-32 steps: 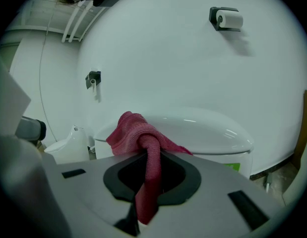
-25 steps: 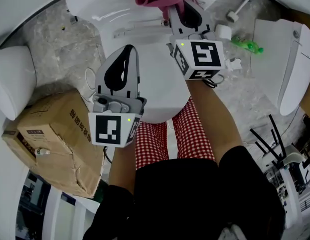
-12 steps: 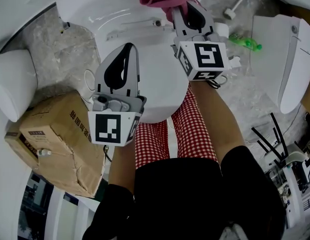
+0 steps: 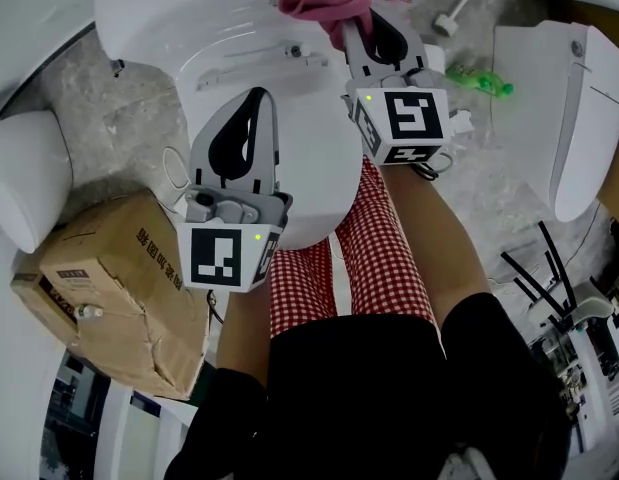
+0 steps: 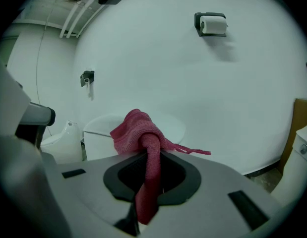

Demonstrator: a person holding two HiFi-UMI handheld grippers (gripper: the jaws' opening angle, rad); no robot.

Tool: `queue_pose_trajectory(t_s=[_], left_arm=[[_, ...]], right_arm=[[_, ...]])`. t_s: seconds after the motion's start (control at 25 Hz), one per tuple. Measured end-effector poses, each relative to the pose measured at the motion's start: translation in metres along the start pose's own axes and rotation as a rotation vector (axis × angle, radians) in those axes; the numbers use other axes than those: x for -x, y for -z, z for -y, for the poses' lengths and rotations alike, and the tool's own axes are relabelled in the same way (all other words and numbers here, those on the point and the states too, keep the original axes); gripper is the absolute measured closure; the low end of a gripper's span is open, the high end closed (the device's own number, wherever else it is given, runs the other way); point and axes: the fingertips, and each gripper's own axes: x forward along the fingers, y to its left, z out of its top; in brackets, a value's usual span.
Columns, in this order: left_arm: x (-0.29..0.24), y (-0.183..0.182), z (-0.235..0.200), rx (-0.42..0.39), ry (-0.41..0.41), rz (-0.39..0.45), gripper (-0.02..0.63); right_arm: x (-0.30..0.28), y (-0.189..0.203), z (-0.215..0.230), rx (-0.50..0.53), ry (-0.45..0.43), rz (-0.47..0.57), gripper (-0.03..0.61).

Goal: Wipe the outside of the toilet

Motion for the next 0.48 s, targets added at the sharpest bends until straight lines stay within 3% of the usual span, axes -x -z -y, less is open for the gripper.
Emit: queue_pose_trajectory(t_s=[0.48], left_arm=[[-0.006,-0.002,0.014,0.001,0.023,0.009,0.603]], right_arm=[[0.011,0.004,0.018,-0.015,0.022,-0.032,0.523]])
